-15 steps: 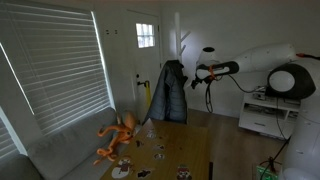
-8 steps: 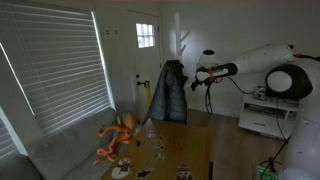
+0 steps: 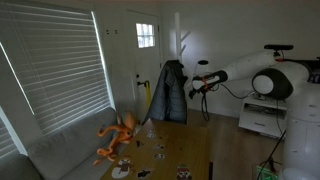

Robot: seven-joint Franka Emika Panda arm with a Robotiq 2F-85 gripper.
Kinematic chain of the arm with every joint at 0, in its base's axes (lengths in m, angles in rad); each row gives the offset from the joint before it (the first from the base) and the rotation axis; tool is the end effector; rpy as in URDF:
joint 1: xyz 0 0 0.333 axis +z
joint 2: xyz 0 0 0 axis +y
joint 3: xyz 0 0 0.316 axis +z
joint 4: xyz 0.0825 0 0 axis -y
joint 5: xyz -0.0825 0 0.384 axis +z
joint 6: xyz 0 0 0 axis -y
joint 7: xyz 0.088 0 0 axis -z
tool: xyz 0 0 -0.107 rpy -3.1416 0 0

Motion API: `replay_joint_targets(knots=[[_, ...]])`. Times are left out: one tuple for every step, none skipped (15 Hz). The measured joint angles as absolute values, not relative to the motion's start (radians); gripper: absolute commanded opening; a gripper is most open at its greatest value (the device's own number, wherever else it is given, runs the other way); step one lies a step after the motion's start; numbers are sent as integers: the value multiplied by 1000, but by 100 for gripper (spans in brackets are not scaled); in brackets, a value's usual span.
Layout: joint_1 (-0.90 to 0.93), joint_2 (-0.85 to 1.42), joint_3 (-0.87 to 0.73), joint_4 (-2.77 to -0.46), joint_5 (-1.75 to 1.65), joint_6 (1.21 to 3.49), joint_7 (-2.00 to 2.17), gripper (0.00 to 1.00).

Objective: Move the bag over to a different stock on the coat hanger twice

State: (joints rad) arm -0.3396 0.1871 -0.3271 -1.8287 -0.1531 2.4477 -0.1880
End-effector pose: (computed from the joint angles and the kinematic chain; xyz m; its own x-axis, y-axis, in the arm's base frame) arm 0.5146 -0.3893 0.4830 0.8865 -0.2814 0.3674 -0.3913 -0.8796 0.2705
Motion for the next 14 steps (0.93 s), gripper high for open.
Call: replay_joint_targets(knots=[[-342, 210, -327, -1828, -142, 2471, -188, 100], [-345, 231, -327, -1825, -129, 2494, -187, 100], [-349, 250, -326, -1820, -118, 2514, -187, 98], [-353, 267, -325, -1813, -104, 2532, -187, 94], [-357, 282, -323, -1803, -91, 2548, -187, 95], [-363, 296, -320, -1793, -78, 2563, -187, 97], [-369, 307, -317, -1782, -65, 2576, -187, 98], [-374, 318, -312, -1771, -53, 2590, -187, 100], [-378, 326, -306, -1761, -39, 2599, -187, 100], [-382, 334, -299, -1750, -25, 2604, -187, 98], [-384, 341, -292, -1742, -12, 2610, -187, 92], [-386, 346, -284, -1735, 1, 2613, -187, 87], [-388, 352, -276, -1728, 14, 2616, -188, 86], [-390, 358, -268, -1721, 24, 2618, -188, 80]])
